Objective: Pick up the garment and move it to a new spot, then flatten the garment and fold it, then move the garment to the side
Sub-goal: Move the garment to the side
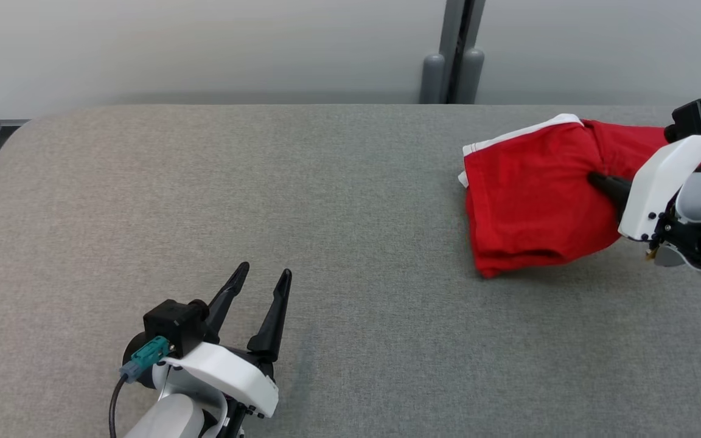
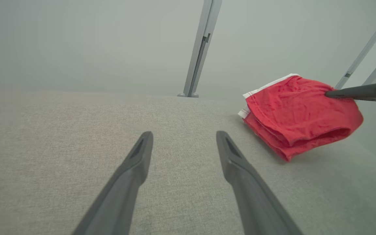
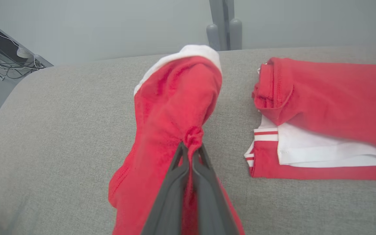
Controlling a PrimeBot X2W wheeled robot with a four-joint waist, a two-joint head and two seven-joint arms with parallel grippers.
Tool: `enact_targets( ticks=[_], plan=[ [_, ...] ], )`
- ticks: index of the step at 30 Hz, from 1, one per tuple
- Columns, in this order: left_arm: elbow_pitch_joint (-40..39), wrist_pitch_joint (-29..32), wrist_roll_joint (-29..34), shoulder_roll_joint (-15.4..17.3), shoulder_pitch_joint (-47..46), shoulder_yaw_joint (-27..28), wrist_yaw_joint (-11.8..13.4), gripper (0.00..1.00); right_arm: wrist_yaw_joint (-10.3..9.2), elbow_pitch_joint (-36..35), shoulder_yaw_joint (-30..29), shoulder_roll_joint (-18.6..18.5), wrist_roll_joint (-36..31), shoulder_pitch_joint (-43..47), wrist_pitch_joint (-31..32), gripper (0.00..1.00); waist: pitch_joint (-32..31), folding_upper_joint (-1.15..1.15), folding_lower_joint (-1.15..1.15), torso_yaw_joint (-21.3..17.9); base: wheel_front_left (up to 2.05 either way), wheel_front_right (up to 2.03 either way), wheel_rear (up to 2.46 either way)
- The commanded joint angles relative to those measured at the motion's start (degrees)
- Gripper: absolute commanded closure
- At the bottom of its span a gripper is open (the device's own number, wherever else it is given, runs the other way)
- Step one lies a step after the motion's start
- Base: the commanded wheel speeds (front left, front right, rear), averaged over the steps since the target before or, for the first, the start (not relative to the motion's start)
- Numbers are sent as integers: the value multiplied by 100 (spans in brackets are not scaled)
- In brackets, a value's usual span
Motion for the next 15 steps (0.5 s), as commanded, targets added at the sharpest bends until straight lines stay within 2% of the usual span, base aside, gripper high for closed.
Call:
enact_targets(
  ticks=[1, 8, 15],
  plan=[
    [33, -34, 47, -9, -138, 2, -27, 0, 3, -33, 24, -55, -81, -152, -111, 100, 172, 0, 0, -190, 0, 0, 0],
    [75, -46, 149, -2, -371, 0, -65, 0, 3, -56, 183, -282, -391, -607, -344, 100, 579, 0, 0, -361, 0, 0, 0],
    [70, -47, 218, 16, -590, -27, -112, 0, 3, 37, 255, -672, -656, -1107, -661, 100, 1040, 0, 0, -285, 0, 0, 0]
  ],
)
